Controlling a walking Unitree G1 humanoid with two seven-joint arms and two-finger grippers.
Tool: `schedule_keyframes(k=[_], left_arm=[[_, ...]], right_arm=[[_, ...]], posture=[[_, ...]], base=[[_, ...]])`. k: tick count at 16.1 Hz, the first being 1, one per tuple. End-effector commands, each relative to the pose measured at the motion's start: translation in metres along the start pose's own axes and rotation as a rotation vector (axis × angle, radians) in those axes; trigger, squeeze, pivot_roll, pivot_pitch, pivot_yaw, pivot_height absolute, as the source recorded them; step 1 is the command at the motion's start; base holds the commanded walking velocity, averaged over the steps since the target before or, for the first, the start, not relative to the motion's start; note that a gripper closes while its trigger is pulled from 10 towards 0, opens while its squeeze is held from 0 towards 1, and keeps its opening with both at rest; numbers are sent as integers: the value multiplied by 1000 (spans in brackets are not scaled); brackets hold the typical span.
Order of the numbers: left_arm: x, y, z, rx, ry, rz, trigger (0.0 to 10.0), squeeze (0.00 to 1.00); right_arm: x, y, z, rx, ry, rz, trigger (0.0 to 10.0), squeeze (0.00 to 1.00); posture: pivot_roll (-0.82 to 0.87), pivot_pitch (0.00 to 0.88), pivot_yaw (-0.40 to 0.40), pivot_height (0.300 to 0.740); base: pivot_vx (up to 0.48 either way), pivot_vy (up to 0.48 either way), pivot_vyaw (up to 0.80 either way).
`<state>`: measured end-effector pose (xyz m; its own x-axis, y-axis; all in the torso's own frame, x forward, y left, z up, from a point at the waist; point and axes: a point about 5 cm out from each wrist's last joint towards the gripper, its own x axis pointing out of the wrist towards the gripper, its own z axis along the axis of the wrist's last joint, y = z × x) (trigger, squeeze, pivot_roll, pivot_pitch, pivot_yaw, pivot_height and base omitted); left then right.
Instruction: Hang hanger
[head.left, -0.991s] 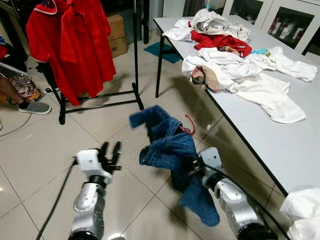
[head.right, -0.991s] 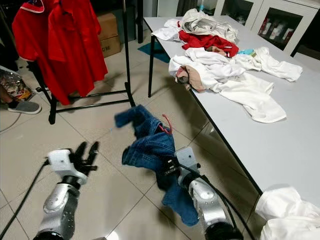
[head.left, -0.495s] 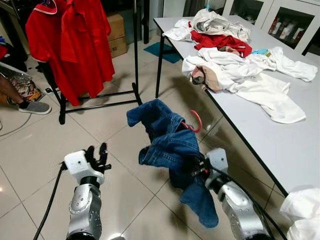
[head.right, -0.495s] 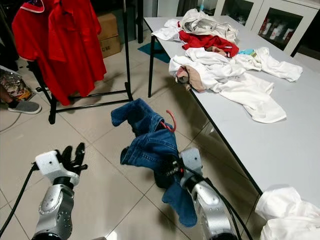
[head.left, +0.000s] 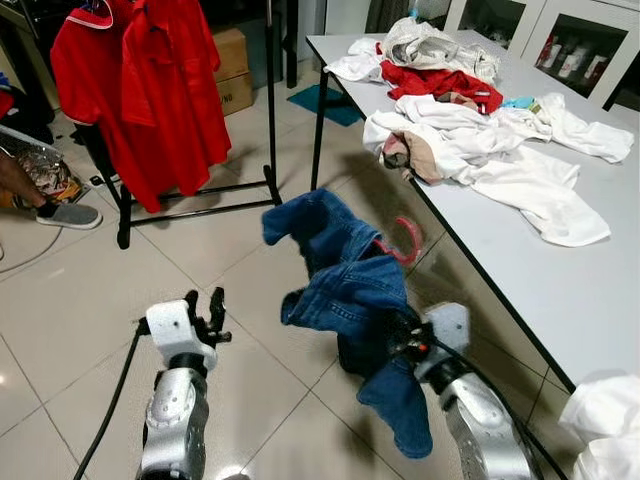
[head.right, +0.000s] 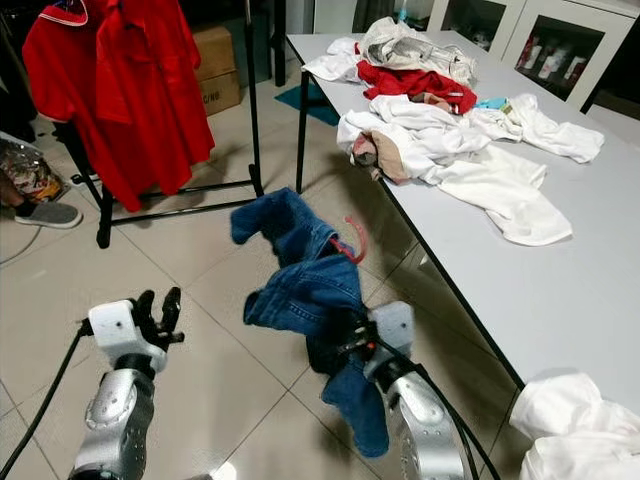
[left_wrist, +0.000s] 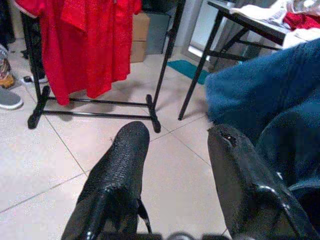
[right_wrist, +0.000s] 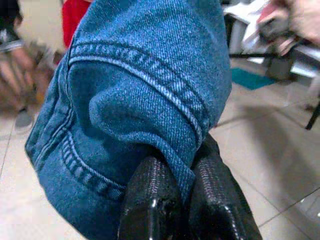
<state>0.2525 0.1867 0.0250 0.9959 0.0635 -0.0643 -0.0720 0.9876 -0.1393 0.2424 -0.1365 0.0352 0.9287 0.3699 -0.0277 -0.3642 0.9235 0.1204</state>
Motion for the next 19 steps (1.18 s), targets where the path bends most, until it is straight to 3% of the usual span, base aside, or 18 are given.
schedule_keyframes(k=[1,4,7,9,13,19], left_arm=[[2,-5,7,17,-38,-23,10000,0],[5,-10,26,27,-101,-41,10000,0],[4,-16,31,41,-116,-82,10000,0],[-4,-20,30,89,-107,-143,10000,0],[-26,-24,25,103,-55,-251,10000,0],[-25,-19,30,97,-76,-137,10000,0]], right_arm=[[1,-5,19,-2,-110,-34,10000,0],[1,-2,47,29,-244,-60,10000,0],[0,2,58,17,-272,-47,10000,0],[-11,3,61,-3,-262,-39,10000,0],[-32,9,63,-50,-216,-1,10000,0],[-25,15,60,-88,-174,88,10000,0]], posture=[[-46,0,-27,740],[-44,0,-30,740],[-41,0,-31,740],[-39,0,-32,740],[-41,0,-36,740],[-39,0,-39,740]], base=[[0,0,0],[0,0,0],[0,0,0],[0,0,0],[0,0,0],[0,0,0]])
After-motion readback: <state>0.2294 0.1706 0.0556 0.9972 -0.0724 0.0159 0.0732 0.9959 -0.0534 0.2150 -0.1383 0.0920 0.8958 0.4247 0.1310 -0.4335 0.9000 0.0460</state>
